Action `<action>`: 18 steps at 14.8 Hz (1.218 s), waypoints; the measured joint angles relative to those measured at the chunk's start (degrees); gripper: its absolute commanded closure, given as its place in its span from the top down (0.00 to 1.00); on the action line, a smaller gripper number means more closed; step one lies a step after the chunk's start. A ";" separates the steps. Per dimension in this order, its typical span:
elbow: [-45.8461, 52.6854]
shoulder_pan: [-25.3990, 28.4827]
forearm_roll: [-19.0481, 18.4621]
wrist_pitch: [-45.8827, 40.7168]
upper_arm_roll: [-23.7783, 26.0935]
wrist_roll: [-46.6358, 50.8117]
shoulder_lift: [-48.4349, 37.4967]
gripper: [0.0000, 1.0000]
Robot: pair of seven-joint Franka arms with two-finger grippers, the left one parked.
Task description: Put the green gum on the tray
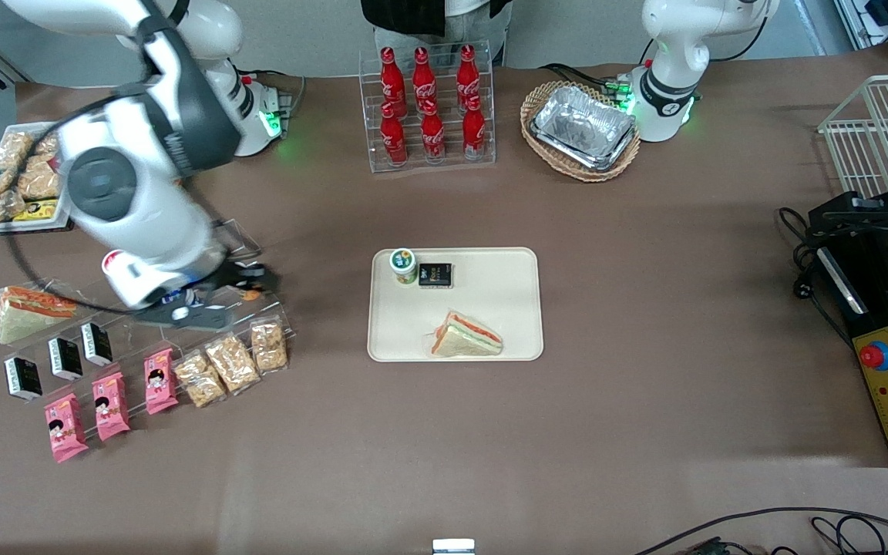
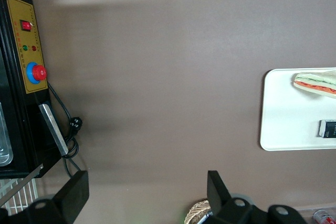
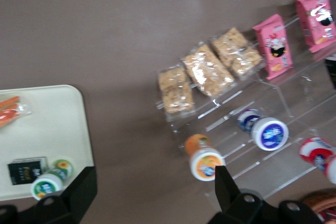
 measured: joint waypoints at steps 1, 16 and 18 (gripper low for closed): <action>0.36 -1.76 0.07 -1.88 0.02 -1.67 -0.32 1.00; -4.54 -21.26 14.91 -9.60 -0.08 -16.34 -13.13 1.00; -4.54 -21.40 14.99 -9.49 -0.51 -16.76 -13.47 1.00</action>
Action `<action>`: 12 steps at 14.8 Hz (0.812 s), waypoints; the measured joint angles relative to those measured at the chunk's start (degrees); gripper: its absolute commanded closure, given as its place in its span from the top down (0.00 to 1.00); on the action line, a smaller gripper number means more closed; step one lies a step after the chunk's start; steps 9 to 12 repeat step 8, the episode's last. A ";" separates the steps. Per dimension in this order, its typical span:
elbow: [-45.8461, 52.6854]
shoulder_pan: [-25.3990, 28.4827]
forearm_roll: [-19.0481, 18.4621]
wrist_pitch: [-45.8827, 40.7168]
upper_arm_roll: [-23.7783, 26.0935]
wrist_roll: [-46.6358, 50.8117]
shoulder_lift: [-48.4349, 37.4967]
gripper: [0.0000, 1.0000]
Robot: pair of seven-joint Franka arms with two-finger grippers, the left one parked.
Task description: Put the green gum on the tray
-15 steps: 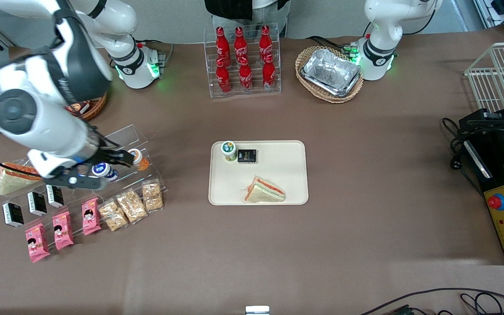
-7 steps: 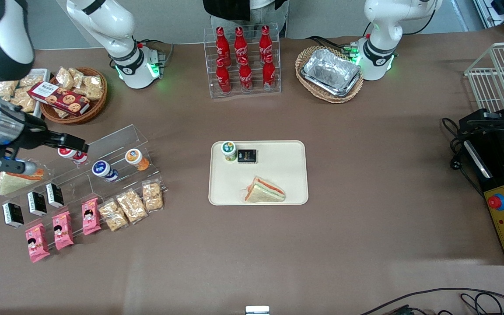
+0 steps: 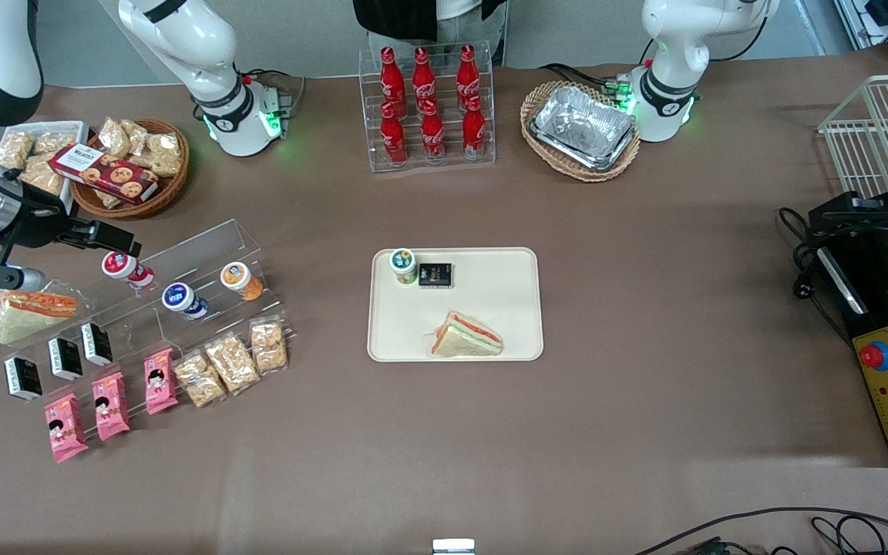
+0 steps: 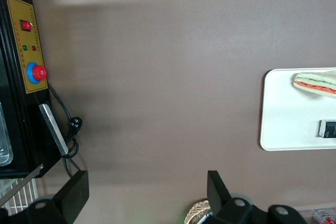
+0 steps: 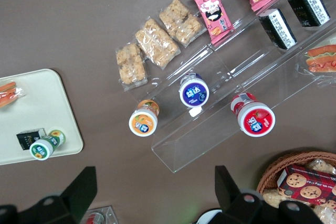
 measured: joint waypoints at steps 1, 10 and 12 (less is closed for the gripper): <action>-0.01 -0.01 0.04 0.04 -0.14 -0.24 0.01 1.00; -0.98 17.39 0.11 0.18 -20.74 -9.32 -0.06 1.00; -0.98 17.39 0.11 0.18 -20.74 -9.32 -0.06 1.00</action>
